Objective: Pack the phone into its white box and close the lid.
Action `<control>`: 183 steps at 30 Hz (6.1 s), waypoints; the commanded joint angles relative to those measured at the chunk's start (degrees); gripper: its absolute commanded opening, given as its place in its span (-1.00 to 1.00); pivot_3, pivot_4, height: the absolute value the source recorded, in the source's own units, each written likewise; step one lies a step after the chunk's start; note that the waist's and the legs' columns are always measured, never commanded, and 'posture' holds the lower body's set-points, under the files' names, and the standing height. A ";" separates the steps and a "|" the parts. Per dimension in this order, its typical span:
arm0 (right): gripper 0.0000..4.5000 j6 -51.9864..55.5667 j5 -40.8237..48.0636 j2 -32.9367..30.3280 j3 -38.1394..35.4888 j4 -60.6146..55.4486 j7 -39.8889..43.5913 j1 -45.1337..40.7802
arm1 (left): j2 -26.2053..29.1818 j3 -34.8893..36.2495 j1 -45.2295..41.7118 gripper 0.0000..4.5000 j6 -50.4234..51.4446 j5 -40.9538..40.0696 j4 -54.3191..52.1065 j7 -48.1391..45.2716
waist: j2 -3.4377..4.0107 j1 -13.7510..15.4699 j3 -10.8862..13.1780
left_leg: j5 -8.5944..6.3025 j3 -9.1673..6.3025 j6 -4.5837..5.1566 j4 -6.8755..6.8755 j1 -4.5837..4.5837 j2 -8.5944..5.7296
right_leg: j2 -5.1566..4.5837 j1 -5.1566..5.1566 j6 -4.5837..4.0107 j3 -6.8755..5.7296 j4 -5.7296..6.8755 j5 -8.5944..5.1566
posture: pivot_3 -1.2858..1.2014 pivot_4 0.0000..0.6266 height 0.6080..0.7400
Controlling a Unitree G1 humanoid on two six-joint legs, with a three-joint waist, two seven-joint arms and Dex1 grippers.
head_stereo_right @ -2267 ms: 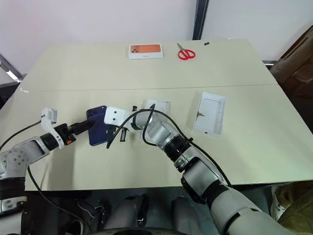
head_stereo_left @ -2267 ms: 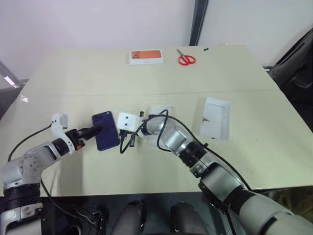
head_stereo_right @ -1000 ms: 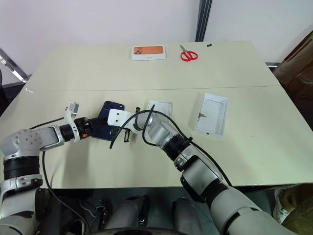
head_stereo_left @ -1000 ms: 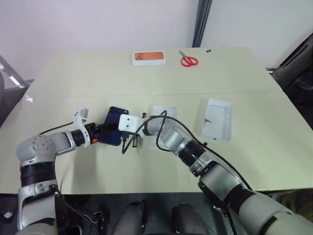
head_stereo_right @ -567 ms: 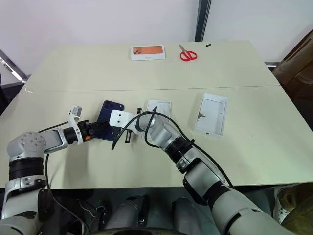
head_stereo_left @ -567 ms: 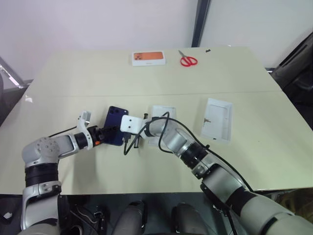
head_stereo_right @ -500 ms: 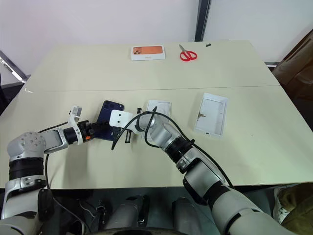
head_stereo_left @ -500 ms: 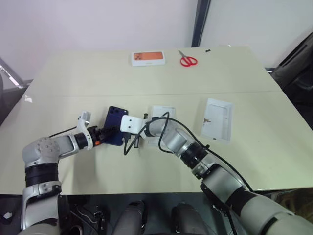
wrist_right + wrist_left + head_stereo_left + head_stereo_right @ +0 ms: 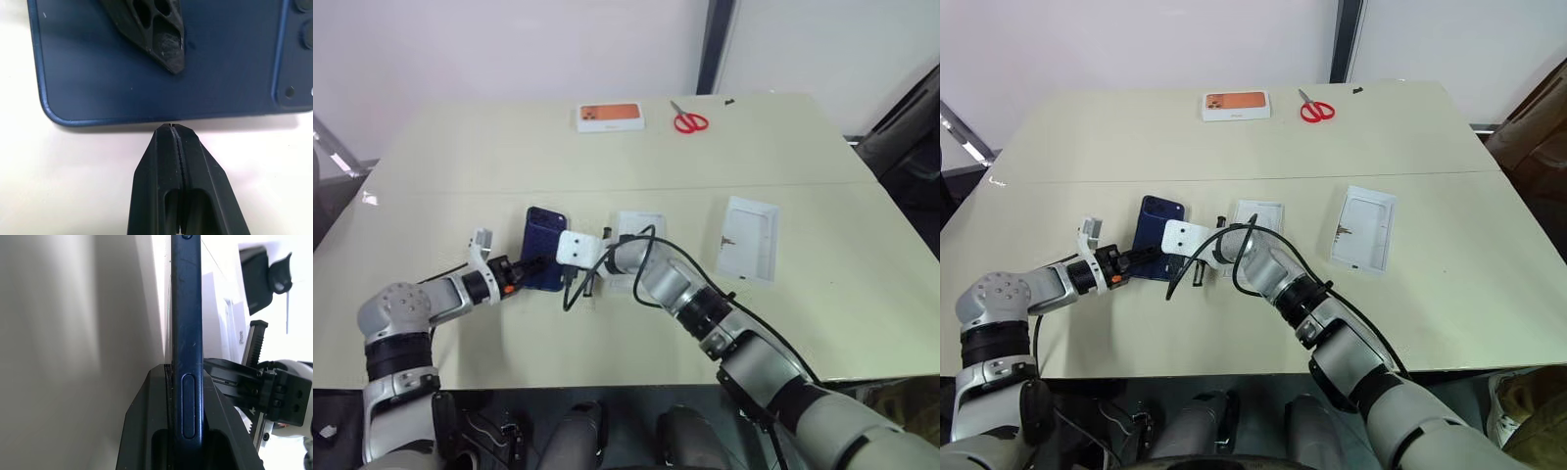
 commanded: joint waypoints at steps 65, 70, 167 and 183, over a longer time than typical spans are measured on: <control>-0.91 2.63 20.89 -27.63 -8.06 -41.88 20.78 22.28 | -10.27 3.23 1.57 -1.00 -1.41 -19.53 -12.76 11.23 | -0.38 -0.04 0.24 | 0.03 0.03 -0.03 0.41 -0.92 0.08 | 0.05 -0.45 0.00 0.00 0.03 0.01 | 0.03 -0.52 0.91; -0.91 1.50 19.55 -27.28 -6.38 -42.80 19.84 23.44 | -10.10 2.76 1.78 -1.00 -1.53 -19.80 -12.91 11.42 | -0.38 -0.03 0.24 | 0.03 0.03 -0.03 0.43 -0.92 0.08 | 0.05 -0.45 0.00 -0.01 0.03 0.01 | 0.03 -0.52 0.91; -0.97 -0.25 18.56 -28.51 -4.80 -38.63 20.96 23.36 | -8.65 0.66 3.46 -1.00 -3.34 -21.73 -11.80 11.22 | -0.40 -0.07 0.23 | 0.04 0.05 -0.02 0.53 -0.92 0.09 | 0.06 -0.42 0.00 0.00 0.10 0.01 | 0.03 -0.52 0.91; -0.97 -1.36 19.26 -30.15 -10.71 -34.90 19.28 21.17 | -8.84 0.10 3.36 -1.00 -3.36 -21.82 -11.73 11.01 | -0.41 -0.02 0.23 | 0.04 0.05 -0.02 0.54 -0.91 0.08 | 0.06 -0.41 0.00 0.00 0.10 0.01 | 0.03 -0.52 0.91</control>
